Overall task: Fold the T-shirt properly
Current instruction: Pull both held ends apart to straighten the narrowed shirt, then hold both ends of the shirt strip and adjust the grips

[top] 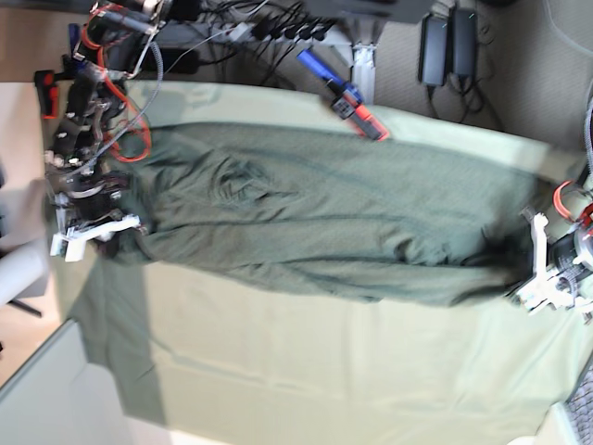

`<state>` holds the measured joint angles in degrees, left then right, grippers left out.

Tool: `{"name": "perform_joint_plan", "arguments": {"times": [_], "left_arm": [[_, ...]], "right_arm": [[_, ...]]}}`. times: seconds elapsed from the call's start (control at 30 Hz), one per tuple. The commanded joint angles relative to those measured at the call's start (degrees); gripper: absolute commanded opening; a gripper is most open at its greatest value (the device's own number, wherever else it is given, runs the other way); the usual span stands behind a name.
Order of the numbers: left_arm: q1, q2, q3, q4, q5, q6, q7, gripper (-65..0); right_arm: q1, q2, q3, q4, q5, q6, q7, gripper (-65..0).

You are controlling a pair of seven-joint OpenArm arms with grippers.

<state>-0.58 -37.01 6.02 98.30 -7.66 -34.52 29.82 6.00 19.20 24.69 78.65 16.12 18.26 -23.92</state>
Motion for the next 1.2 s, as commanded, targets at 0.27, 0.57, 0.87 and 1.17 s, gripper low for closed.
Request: {"name": "perform_joint_plan", "arguments": {"times": [0.27, 0.57, 0.87, 1.17], "left_arm": [[1.75, -1.27, -0.72, 0.92, -1.44, 0.9, 0.92, -49.6], [4.15, -1.25, -7.1, 0.94, -4.48, 1.03, 0.85, -49.6], [4.44, 0.02, -11.04, 0.81, -18.23, 1.53, 5.38, -22.8], [3.89, 5.64, -11.87, -9.88, -19.82, 11.8, 6.99, -20.3]], "right_arm": [[-4.39, 1.14, 3.89, 3.52, 1.05, -0.02, 0.92, -65.0], [-7.32, 4.26, 5.35, 3.52, 2.36, -0.02, 0.92, -65.0], [-7.78, 4.42, 5.35, 3.52, 5.2, -0.02, -2.97, -65.0], [-7.72, 4.42, 5.35, 3.52, 7.98, -0.02, -3.13, -29.4]]}}
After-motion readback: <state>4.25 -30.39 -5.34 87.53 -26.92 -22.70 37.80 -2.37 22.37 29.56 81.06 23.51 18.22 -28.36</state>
